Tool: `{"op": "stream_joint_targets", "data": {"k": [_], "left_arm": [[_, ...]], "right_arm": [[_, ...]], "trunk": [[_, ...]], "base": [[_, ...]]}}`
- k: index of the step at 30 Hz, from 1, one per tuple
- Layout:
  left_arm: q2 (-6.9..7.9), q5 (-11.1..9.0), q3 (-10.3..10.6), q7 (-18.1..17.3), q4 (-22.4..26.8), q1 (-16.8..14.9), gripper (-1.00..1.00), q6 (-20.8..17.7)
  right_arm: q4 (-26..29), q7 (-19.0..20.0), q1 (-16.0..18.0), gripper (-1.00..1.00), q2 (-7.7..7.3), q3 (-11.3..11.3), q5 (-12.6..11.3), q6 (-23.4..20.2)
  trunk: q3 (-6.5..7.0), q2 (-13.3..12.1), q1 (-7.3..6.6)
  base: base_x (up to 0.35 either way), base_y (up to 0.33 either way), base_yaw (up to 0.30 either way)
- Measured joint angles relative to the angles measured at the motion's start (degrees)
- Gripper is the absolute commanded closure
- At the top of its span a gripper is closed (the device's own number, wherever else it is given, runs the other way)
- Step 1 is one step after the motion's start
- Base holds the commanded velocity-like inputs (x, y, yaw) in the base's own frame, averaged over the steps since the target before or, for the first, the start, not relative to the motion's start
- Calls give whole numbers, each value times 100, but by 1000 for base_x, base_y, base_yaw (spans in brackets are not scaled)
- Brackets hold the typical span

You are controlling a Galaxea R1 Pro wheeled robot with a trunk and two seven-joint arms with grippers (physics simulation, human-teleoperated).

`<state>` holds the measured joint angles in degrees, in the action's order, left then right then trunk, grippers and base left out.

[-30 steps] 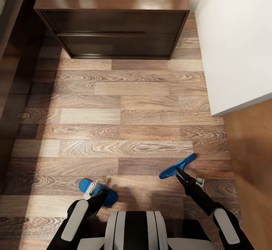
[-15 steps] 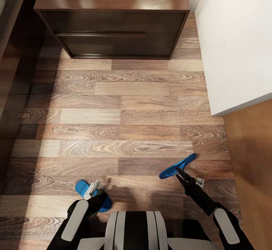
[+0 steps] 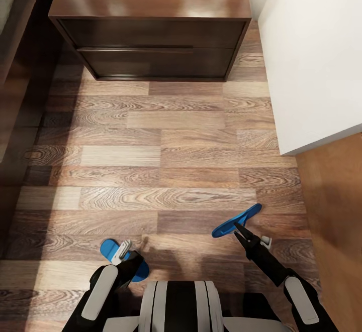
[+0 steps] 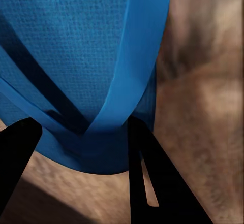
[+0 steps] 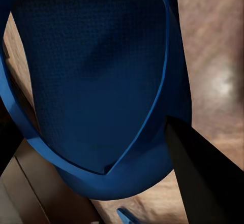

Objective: In the bedroom, move the book from the bed onto either nightstand, and place the two sandals side by side next to the bed.

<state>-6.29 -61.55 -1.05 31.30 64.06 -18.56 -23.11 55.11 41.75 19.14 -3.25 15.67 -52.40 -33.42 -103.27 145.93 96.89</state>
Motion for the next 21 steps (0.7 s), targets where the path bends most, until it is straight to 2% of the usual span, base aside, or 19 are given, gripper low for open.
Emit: {"op": "stream_joint_targets", "data": {"k": [7, 21], "left_arm": [[0, 0, 1, 0, 2, 2, 100, 0], [0, 0, 1, 1, 2, 2, 100, 1]], "right_arm": [[0, 0, 0, 100, 0, 1, 0, 0], [-2, 0, 0, 100, 0, 0, -8, -2]], "trunk": [[0, 0, 0], [310, -19, -36]], "base": [[0, 0, 0], [0, 0, 0]]}}
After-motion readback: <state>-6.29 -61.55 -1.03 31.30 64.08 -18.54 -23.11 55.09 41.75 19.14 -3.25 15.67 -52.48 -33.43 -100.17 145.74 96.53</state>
